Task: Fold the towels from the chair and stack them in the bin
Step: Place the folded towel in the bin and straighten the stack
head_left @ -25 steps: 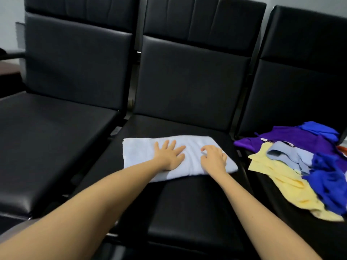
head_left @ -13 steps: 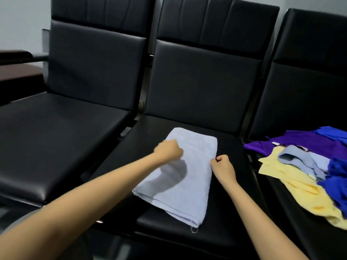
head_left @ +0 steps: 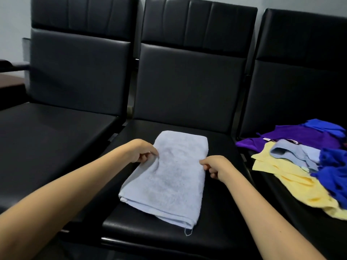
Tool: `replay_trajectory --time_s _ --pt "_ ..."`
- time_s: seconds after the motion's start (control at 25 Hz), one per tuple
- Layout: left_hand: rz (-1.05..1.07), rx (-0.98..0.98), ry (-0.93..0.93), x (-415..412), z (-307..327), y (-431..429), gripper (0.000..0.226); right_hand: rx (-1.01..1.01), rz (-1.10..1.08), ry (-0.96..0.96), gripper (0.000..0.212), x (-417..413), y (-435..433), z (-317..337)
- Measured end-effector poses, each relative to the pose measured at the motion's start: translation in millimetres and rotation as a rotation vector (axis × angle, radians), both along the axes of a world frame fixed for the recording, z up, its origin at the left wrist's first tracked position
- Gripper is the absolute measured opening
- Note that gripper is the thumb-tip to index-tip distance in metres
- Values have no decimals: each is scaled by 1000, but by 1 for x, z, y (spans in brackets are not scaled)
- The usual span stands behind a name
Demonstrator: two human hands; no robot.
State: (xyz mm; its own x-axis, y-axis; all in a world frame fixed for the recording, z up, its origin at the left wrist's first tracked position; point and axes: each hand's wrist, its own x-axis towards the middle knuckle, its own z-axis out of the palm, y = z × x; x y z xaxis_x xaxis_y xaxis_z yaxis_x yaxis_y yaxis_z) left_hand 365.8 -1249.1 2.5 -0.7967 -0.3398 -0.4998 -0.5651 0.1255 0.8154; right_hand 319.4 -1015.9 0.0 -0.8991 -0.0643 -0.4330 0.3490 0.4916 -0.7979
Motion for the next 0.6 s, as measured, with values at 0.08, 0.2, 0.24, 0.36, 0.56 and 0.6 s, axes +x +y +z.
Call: replay_trajectory --time_s 0.08,0.2,0.24,0.36,0.56,0.6 --pt "70 256 45 -4 9 -7 18 -195 -52 -35 19 -1 1 7" --pt "108 541 304 -9 35 -4 12 -454 -71 182 14 -8 1 22" --pt "99 594 453 -11 47 0 13 -537 -66 323 16 -9 1 30" --pt "-42 711 896 -6 82 19 8 -766 -43 669 25 -9 3 58" --pt "-191 338 592 1 36 11 14 -448 -73 402 33 -13 20 32" --pt "-218 225 422 5 20 9 7 -309 -30 234 30 -8 23 19"
